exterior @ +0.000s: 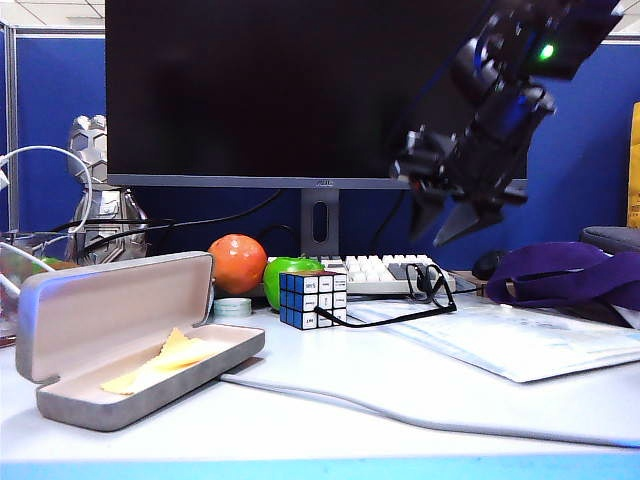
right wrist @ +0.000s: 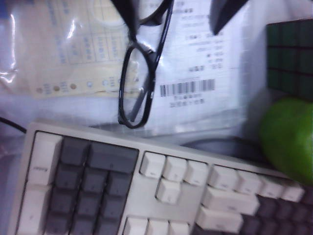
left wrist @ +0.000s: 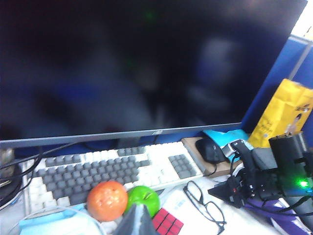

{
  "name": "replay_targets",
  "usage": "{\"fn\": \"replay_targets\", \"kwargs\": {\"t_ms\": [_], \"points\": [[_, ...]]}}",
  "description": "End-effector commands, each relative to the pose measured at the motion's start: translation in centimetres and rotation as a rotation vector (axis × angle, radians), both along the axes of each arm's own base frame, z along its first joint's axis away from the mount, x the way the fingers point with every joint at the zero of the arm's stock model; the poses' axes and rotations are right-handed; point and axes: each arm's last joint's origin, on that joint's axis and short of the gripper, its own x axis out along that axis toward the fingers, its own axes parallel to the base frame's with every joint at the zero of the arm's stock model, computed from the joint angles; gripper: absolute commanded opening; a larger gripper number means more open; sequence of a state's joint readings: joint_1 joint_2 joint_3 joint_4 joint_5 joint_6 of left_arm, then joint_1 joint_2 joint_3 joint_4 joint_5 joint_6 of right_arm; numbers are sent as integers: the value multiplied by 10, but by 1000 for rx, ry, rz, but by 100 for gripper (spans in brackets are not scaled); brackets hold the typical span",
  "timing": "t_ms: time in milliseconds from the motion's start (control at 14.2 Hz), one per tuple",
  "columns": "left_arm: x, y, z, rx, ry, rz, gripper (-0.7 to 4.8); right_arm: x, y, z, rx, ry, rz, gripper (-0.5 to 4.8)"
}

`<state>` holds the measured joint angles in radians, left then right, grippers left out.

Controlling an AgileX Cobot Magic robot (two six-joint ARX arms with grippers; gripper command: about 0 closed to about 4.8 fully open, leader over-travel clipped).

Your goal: Pick up the glasses, fold the temples of the glasses, place the glasses into the glasses case, and finally close the glasses case.

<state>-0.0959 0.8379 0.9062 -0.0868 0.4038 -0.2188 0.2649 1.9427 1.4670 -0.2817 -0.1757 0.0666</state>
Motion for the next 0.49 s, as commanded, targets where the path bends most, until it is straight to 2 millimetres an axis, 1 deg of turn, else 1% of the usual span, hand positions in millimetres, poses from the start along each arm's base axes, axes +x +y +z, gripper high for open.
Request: {"fn": "replay_targets", "kwargs": {"t_ms": [70,282,493], "points": [[-1,0,2,4,-14,-1,-5,10,3,-8,-6,15,-1,202],[-1,0,2,8,-16,-1,-5,19,5,-18,-13,44,-1,202],[-1,0,2,8,-16,1,-5,23,6,-29,-22,74,-1,202]]}}
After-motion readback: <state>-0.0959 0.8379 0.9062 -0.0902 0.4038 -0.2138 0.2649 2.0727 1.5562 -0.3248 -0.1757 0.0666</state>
